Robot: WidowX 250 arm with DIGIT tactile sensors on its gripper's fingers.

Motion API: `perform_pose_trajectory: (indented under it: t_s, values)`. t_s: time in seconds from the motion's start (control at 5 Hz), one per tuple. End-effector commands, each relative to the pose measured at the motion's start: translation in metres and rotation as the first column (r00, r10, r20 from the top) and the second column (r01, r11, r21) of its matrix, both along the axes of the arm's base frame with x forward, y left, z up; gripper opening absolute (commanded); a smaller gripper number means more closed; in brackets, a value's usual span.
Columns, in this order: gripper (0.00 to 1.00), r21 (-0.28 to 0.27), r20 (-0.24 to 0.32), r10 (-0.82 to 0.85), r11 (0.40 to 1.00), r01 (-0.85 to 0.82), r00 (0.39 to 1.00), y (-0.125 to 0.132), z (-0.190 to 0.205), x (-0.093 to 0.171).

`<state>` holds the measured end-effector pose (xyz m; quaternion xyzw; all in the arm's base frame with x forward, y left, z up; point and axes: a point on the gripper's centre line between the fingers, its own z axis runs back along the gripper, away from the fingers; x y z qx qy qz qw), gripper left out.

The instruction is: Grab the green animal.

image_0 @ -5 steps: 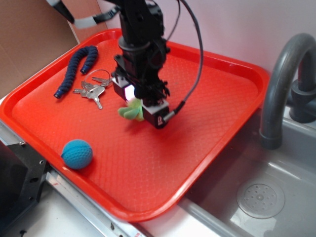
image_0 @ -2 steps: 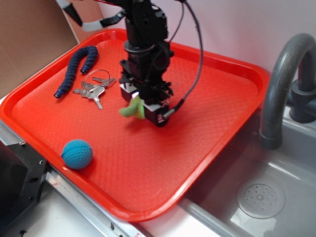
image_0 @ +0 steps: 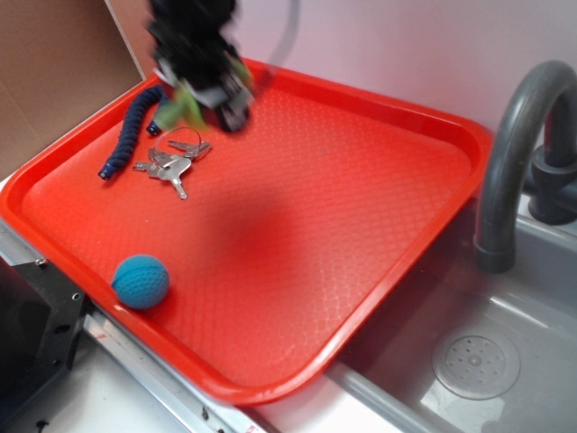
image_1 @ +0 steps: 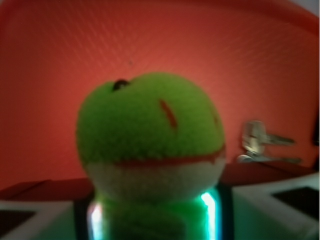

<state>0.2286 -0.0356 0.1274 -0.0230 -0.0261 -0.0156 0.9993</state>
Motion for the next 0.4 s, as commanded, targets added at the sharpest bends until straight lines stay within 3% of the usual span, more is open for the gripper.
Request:
perform_pose_trajectory:
  t_s: [0.0,0.2]
  values:
    - [0.0,-0.062,0.117,0.062,0.997,-0.055,0.991,0.017,0.075,-0.024]
    - [0.0,-0.053,0.114,-0.06,0.996,0.066,0.992,0.004,0.063,-0.017]
